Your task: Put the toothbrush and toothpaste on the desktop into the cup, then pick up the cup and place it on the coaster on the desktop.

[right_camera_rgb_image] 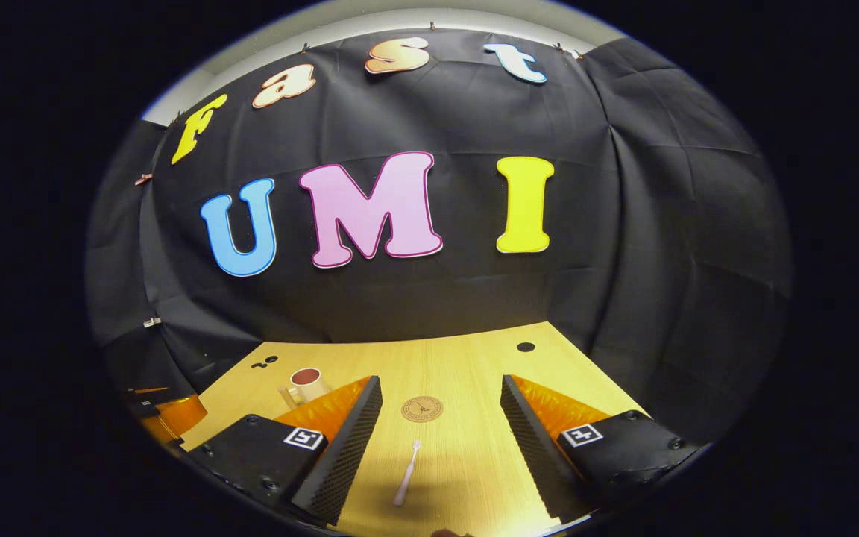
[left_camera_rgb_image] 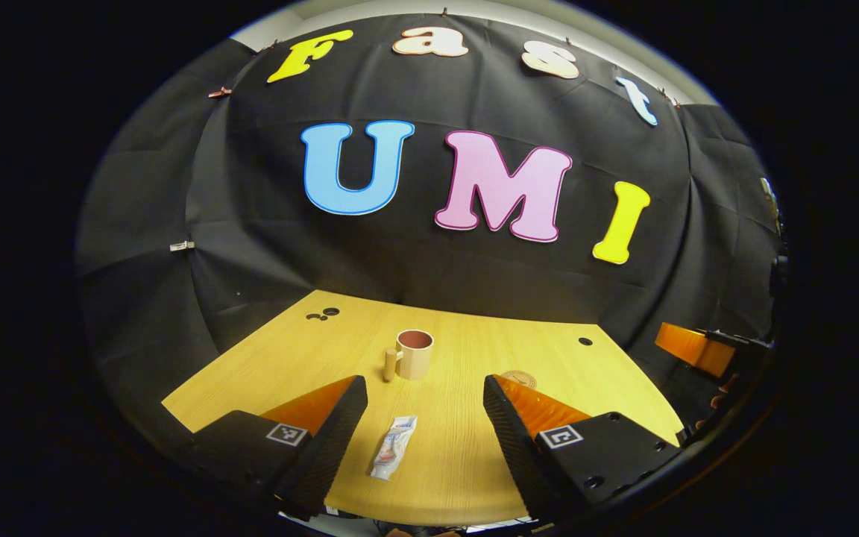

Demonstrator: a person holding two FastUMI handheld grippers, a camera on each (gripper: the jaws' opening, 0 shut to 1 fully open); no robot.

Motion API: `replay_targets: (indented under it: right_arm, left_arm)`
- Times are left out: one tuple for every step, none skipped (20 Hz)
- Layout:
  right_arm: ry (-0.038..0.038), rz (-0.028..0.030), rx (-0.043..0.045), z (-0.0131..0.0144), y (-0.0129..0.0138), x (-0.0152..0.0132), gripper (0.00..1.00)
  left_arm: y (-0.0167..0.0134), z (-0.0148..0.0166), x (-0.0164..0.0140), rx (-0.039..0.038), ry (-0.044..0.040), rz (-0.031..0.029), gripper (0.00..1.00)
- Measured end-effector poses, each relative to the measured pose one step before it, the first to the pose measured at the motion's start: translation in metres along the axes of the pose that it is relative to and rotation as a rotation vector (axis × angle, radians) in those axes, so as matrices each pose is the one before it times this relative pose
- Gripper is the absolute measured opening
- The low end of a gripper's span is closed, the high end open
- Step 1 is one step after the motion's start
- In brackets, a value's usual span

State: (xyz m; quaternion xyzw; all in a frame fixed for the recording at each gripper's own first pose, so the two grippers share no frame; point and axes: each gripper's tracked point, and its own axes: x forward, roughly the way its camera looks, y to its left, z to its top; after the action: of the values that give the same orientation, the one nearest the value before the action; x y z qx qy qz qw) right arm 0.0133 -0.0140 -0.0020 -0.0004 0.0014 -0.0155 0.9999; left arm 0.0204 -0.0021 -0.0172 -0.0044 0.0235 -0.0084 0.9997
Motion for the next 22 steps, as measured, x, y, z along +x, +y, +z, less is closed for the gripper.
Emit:
replay_targets:
  right_arm:
    - [0.00058, 0.0029, -0.00104, -0.00023, 0.00095, 0.00193, 0.99]
    - [-0.00334, 0.00073, -0.00282, 0.00056, -0.00056, 0.00132, 0.98]
    - [0.00278, 0.00348, 0.0004, -0.00087, -0.00018, 0.00039, 0.99]
    - [0.00366, 0.0076, 0.00369, -0.00044, 0.00139, 0.00083, 0.98]
    - [0.00547, 0.00586, 0.00031, -0.00175, 0.0011, 0.00175, 0.98]
    - [0.0065, 0.00554, -0.00244, -0.00218, 0.00004, 0.00188, 0.98]
    - [0.00522, 0.00749, -0.00117, -0.00145, 0.0007, 0.00146, 0.98]
    - [0.00233, 0.00846, 0.0006, -0.00094, 0.00045, 0.00168, 0.99]
    - [-0.00149, 0.0059, -0.00071, 0.00163, 0.0008, 0.00183, 0.99]
    - [-0.00063, 0.00433, -0.00368, 0.00152, -0.00022, 0.00267, 0.98]
    - [0.00189, 0.00557, -0.00428, -0.00032, 0.00006, 0.00237, 0.98]
    - [0.0013, 0.0056, -0.00307, 0.00065, -0.00078, 0.0031, 0.98]
    - [0.00254, 0.00328, -0.00142, -0.00075, -0.00128, 0.00228, 0.98]
    - [0.00172, 0.00311, -0.00111, 0.00056, -0.00091, 0.00276, 0.98]
    - [0.00245, 0.00131, -0.00074, -0.00046, -0.0011, 0.00305, 0.98]
    - [0.00289, 0.00445, 0.00316, -0.00071, -0.0011, 0.00158, 0.98]
    - [0.00251, 0.00387, 0.00697, -0.00022, -0.00076, 0.00166, 0.98]
    - [0.00581, 0.00188, 0.00472, -0.00116, -0.00069, 0.00182, 0.99]
    - [0.01193, 0.00202, -0.00062, -0.00327, -0.00105, 0.00212, 0.98]
    - [0.01077, 0.00454, -0.00327, -0.003, -0.00063, 0.00128, 0.98]
    - [0.00926, 0.00472, -0.00562, -0.00248, -0.00097, 0.00187, 0.98]
    - [0.00724, 0.00475, -0.00404, -0.00211, -0.00181, 0.00169, 0.98]
  left_arm:
    - [0.00038, 0.00005, 0.00064, 0.00404, 0.00567, 0.00467, 0.97]
    - [0.00026, -0.00349, 0.00251, 0.00829, 0.01019, 0.00215, 0.97]
    - [-0.00113, 0.00016, 0.00157, 0.00774, 0.00478, 0.0, 0.97]
    - [-0.00032, -0.00048, 0.00307, 0.00221, 0.00309, -0.00122, 0.97]
    - [-0.00127, -0.00065, 0.00264, -0.00584, 0.00793, -0.00493, 0.96]
    - [-0.0014, -0.0021, 0.00297, -0.00775, 0.00805, -0.00522, 0.97]
    - [-0.00111, -0.00026, 0.00294, -0.00575, 0.00719, -0.00385, 0.97]
    - [0.00014, -0.00157, 0.00286, -0.00147, 0.00362, -0.0007, 0.97]
    - [0.00067, -0.0005, 0.00345, 0.00289, 0.00212, 0.00099, 0.97]
    - [0.00176, -0.00026, 0.00235, 0.00446, 0.00315, 0.0034, 0.97]
    - [0.00152, -0.00079, 0.00327, 0.00241, 0.00406, 0.00465, 0.97]
    - [0.00113, -0.00228, 0.00533, 0.00095, 0.00354, 0.00239, 0.97]
    - [0.00148, -0.00244, 0.0042, 0.0008, 0.00506, 0.00465, 0.97]
    - [0.00178, -0.00461, 0.00578, 0.0012, 0.00874, 0.00362, 0.97]
    - [0.00185, -0.00507, 0.00587, 0.00205, 0.01844, 0.00673, 0.97]
    - [0.00173, -0.00625, 0.0062, -0.00066, 0.01563, 0.00903, 0.97]
    - [0.00183, -0.00439, 0.00649, -0.00509, 0.01088, 0.00352, 0.97]
    - [-0.00019, -0.00747, 0.00762, -0.00396, 0.01583, 0.00065, 0.97]
    - [0.0014, -0.00816, 0.00829, -0.0002, 0.02213, 0.00405, 0.97]
    - [0.00143, -0.00917, 0.00922, 0.00233, 0.02221, 0.00576, 0.97]
    - [0.00208, -0.00868, 0.00967, 0.00429, 0.01896, 0.00612, 0.97]
    - [0.00256, -0.0089, 0.01044, 0.00537, 0.02145, 0.0096, 0.97]
